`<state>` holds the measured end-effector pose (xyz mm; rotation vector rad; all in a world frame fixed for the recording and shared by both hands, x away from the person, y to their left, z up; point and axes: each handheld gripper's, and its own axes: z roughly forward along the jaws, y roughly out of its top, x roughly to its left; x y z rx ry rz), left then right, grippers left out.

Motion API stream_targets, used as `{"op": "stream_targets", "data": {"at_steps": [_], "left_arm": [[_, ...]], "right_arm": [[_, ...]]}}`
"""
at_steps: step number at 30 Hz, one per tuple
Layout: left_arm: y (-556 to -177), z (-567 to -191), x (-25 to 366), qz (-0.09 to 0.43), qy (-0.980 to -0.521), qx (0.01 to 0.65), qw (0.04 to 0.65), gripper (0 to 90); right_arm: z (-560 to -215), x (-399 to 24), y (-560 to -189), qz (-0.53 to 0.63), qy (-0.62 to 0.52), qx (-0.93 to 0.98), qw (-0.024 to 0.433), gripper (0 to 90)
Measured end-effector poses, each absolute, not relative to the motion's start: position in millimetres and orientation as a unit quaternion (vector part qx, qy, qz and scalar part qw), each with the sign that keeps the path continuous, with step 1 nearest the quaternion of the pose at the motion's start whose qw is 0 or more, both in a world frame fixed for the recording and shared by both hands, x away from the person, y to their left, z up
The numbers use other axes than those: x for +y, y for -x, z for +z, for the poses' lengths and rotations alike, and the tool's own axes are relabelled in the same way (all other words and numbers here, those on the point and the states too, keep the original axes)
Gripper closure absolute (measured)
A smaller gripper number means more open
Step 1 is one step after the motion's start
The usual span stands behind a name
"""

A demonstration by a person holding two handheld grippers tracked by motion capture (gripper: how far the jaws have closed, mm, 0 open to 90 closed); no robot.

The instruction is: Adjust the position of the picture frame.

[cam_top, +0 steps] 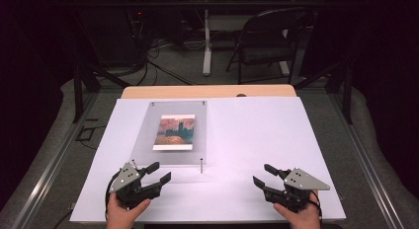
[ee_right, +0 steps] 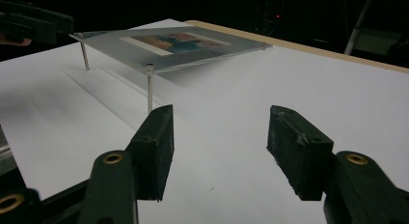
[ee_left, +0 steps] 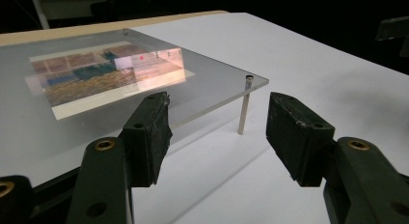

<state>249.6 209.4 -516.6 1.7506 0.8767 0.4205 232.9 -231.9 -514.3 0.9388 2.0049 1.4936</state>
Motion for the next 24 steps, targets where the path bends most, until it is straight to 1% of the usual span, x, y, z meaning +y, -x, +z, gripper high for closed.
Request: {"op": "stream_targets", "data": {"at_steps": [8,19,24], "left_arm": [[-250.8,-516.7,208.6,0.174,-0.734,0.373,0.54,41.1],[-252.5,-516.4,212.7,0.172,-0.731,0.389,0.533,40.1],[-253.1,-511.9,218.7,0.177,-0.726,0.406,0.525,39.3]], "right_arm": [[-514.6,-235.6,-233.1,0.536,-0.353,0.723,0.255,40.5],[-517.2,-238.1,-235.4,0.526,-0.374,0.722,0.248,41.5],[-517.9,-237.6,-236.2,0.519,-0.379,0.729,0.236,42.5]]}}
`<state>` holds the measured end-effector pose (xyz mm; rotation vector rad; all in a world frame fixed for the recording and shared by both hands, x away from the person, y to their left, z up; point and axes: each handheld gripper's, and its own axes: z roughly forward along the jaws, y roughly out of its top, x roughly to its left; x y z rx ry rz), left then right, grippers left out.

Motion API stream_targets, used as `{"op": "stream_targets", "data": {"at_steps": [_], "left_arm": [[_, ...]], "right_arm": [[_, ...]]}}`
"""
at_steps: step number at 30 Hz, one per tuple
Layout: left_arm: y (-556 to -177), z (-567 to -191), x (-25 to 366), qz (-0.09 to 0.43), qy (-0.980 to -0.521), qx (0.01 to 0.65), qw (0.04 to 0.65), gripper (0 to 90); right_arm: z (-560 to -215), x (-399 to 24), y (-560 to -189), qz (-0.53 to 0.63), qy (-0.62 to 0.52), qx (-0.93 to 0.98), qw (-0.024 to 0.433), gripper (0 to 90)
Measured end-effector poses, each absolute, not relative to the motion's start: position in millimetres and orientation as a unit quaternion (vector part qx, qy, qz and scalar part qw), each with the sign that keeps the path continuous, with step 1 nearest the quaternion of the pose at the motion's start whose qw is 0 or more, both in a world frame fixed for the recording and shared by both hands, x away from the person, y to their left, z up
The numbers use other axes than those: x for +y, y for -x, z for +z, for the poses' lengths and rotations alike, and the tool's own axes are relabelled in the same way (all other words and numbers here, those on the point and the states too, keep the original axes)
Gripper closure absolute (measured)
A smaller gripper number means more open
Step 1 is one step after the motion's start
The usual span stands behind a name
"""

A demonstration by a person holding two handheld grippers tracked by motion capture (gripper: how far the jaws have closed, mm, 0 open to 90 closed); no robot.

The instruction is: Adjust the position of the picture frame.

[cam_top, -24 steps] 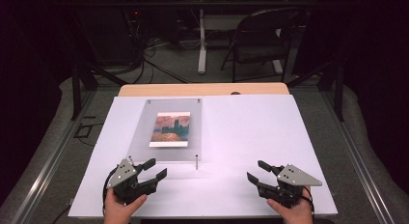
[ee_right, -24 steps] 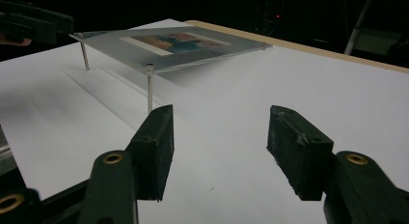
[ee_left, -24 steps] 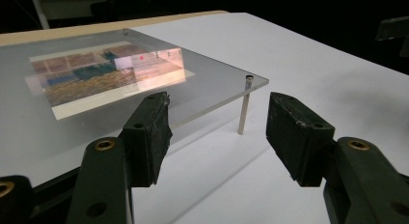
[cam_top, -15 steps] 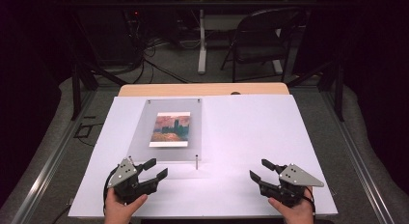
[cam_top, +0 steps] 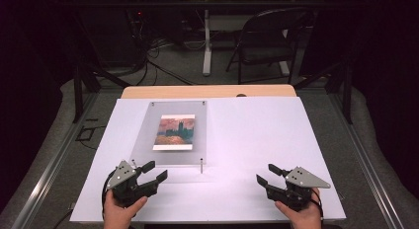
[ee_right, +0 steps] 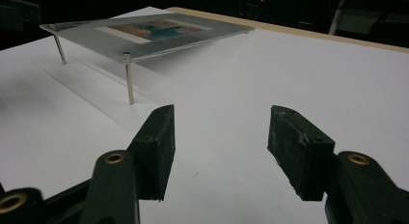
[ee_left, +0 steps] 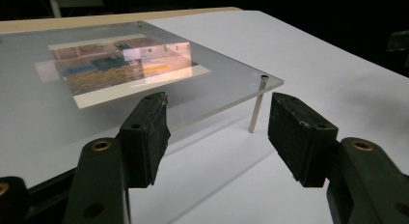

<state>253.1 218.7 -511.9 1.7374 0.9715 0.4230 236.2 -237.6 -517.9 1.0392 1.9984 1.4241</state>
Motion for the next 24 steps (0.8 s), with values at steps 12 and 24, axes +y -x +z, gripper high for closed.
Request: {"op": "stream_targets", "data": {"at_steps": [12,24], "left_arm": [[-252.4,-501.7,236.0,0.192,-0.716,0.427,0.518,35.9],[-245.7,-498.6,276.0,0.213,-0.695,0.47,0.5,39.0]], "right_arm": [[-518.2,-236.3,-236.5,0.521,-0.383,0.73,0.22,43.8],[-518.8,-236.7,-237.1,0.525,-0.389,0.727,0.209,46.1]]}}
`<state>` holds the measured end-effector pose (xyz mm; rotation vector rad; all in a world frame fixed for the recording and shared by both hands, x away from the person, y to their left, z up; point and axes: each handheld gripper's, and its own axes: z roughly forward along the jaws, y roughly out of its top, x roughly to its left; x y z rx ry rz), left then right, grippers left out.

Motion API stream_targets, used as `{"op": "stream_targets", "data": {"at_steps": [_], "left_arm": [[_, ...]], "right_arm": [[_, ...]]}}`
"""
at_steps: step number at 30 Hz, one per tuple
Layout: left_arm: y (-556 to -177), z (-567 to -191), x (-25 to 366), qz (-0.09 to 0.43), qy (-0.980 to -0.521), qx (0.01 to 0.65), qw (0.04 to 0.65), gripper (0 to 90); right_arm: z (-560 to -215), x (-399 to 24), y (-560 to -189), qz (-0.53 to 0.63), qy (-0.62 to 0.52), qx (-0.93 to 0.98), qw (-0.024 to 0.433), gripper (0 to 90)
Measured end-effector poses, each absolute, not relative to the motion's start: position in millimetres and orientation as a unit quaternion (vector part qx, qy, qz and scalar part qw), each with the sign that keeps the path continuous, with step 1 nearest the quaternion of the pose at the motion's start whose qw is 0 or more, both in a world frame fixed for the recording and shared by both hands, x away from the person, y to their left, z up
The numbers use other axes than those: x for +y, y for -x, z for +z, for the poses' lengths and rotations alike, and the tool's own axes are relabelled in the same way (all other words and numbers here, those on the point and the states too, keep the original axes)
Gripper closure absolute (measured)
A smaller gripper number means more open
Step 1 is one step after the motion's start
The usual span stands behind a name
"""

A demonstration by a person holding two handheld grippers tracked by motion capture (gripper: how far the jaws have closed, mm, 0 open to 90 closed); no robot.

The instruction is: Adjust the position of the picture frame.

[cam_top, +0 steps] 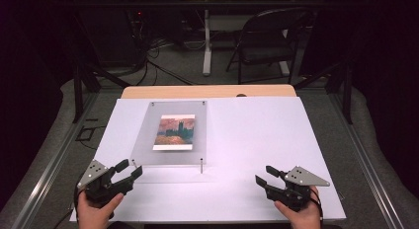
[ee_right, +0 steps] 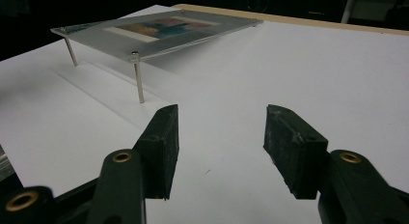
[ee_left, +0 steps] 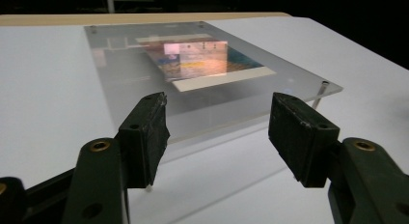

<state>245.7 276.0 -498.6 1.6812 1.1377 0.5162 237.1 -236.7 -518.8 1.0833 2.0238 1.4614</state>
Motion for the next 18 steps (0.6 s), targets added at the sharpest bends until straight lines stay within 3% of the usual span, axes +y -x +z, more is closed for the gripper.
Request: {"op": "stream_targets", "data": {"at_steps": [9,18], "left_arm": [[-243.2,-502.0,298.4,0.226,-0.682,0.493,0.49,42.1],[-246.2,-515.1,314.9,0.217,-0.694,0.507,0.463,50.6]], "right_arm": [[-518.7,-238.1,-237.1,0.516,-0.393,0.73,0.215,45.8],[-518.0,-236.9,-237.0,0.519,-0.393,0.728,0.216,47.9]]}}
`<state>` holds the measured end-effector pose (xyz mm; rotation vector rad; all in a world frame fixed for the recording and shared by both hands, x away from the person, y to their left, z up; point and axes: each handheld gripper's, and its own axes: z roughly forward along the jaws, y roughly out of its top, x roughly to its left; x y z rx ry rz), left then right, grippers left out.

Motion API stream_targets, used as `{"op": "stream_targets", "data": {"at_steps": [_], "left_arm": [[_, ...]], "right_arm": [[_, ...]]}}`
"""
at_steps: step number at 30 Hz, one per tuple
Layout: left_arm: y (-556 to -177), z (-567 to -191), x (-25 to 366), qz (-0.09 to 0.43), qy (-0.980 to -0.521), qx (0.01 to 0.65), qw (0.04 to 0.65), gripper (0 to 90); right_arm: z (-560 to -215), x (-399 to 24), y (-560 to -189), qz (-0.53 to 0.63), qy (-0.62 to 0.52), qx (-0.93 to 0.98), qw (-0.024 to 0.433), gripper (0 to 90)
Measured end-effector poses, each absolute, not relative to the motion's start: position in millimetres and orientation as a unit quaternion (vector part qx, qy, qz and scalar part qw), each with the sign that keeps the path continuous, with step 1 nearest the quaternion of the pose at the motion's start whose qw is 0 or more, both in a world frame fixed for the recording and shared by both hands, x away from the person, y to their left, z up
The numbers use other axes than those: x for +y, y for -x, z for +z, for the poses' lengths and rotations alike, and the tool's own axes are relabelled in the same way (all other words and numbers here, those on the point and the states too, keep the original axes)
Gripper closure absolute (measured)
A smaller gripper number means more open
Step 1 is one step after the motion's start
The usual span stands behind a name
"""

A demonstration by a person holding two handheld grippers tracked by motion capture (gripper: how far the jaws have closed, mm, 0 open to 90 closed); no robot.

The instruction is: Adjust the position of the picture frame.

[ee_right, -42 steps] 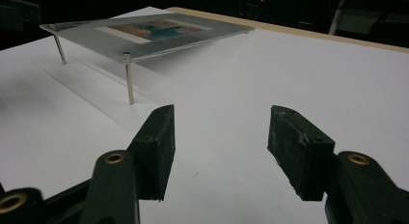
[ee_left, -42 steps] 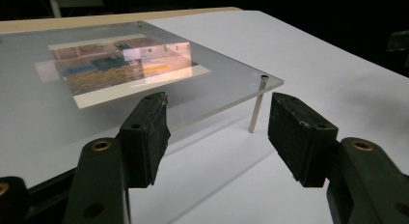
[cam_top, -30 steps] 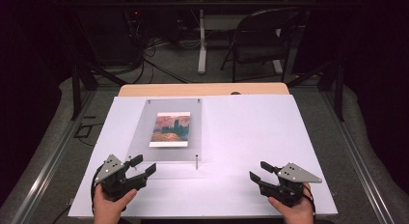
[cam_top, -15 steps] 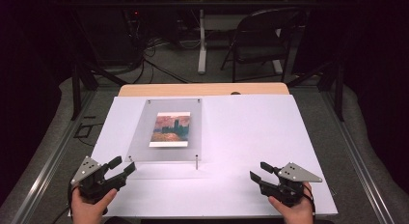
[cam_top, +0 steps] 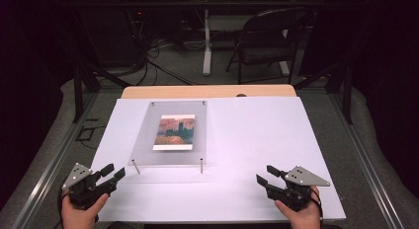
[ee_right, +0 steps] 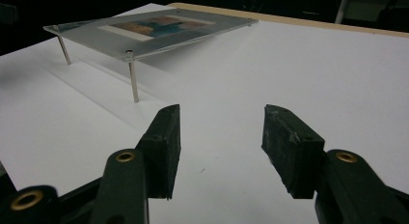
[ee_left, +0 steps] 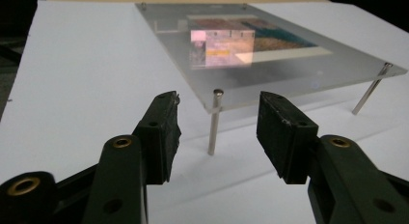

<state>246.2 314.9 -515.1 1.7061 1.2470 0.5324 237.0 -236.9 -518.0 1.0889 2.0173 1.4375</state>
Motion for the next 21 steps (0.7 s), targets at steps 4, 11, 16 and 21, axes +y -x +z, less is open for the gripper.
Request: {"op": "stream_targets", "data": {"at_steps": [4,11,16,21], "left_arm": [[-251.8,-523.9,313.4,0.205,-0.702,0.507,0.456,53.7],[-263.0,-534.7,307.0,0.188,-0.723,0.502,0.437,57.4],[-271.2,-540.3,302.1,0.177,-0.733,0.497,0.431,60.1],[-280.1,-544.0,294.3,0.17,-0.739,0.489,0.43,64.8]], "right_arm": [[-519.0,-235.9,-238.2,0.518,-0.39,0.73,0.216,48.2],[-519.7,-237.9,-238.7,0.522,-0.393,0.727,0.211,49.1],[-519.1,-239.4,-238.5,0.524,-0.397,0.725,0.207,49.4],[-519.0,-238.6,-238.4,0.525,-0.395,0.725,0.208,49.4]]}}
